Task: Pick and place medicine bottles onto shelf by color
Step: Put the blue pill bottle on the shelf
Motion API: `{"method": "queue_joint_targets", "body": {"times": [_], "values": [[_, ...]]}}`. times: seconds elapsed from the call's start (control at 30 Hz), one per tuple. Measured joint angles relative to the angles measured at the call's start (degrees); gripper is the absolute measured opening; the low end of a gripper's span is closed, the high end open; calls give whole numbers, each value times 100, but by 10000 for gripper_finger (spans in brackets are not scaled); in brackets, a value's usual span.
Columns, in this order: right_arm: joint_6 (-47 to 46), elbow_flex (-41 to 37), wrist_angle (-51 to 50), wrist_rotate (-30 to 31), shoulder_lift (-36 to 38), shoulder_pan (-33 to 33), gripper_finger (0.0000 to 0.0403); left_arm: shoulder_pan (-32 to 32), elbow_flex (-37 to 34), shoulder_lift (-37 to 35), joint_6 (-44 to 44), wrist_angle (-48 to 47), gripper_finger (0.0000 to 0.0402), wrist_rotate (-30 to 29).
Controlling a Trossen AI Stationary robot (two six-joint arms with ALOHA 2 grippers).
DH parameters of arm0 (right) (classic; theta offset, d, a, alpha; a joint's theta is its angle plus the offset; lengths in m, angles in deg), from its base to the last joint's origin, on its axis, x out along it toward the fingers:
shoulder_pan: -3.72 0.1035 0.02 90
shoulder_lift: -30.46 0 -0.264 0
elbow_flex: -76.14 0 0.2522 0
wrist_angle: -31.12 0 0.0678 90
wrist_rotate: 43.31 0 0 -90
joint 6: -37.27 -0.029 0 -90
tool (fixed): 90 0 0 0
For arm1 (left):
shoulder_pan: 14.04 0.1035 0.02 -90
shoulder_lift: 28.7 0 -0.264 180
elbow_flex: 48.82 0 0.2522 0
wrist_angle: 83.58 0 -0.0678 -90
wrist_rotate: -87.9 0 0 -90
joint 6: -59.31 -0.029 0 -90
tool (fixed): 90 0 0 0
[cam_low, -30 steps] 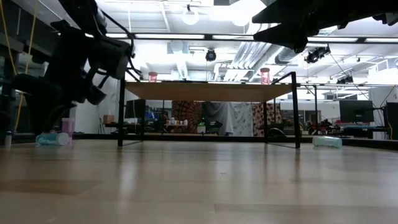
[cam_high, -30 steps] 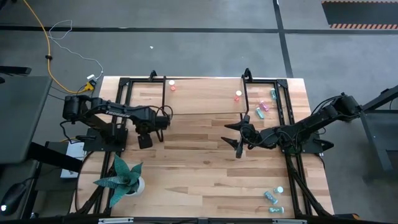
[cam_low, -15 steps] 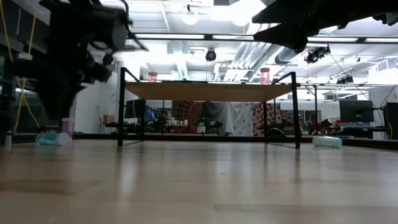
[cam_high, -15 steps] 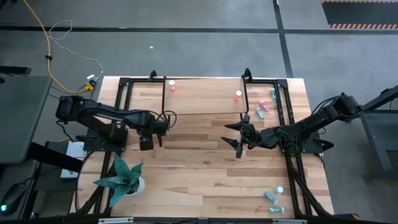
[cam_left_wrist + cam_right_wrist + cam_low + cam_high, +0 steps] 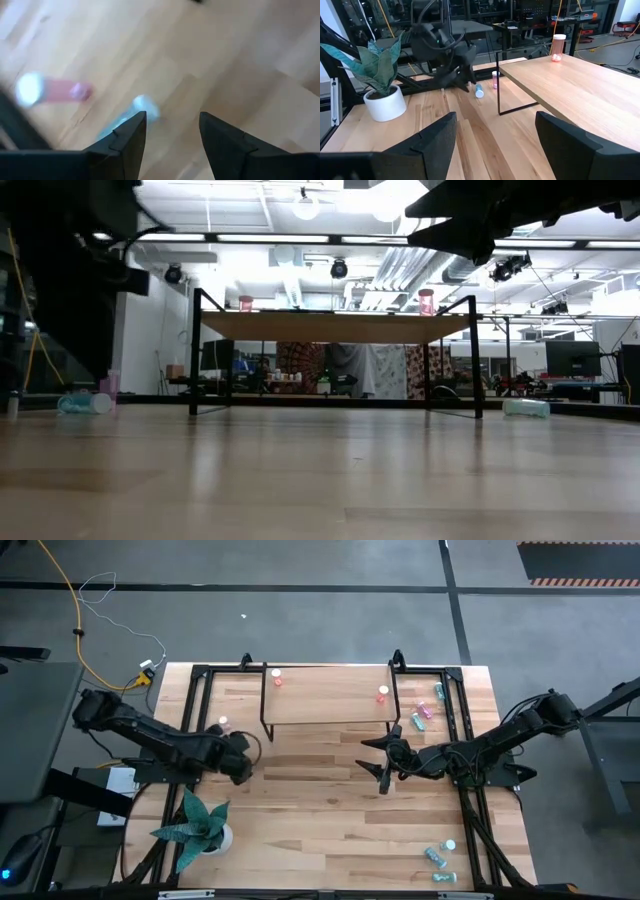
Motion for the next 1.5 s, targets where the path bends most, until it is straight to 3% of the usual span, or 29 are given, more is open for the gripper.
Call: {"method": "queue_joint_targets", "body": {"times": [0.3, 0.6, 0.8, 1.03, 1.5], "values": [[0, 0, 24, 0, 0, 0, 262, -164, -416, -35, 2098, 48, 172, -1130], [0, 0, 44, 0, 0, 0, 262, -164, -1048, -35, 3386, 219, 172, -1447], [1, 0, 44, 0, 0, 0, 262, -161, -1127, -32, 3532, 386, 172, -1542], [2, 0, 44, 0, 0, 0, 262, -161, -1127, -30, 3159, 488, 172, -1126], [2, 0, 44, 0, 0, 0, 262, -161, -1127, -30, 2955, 999, 172, -865]]}}
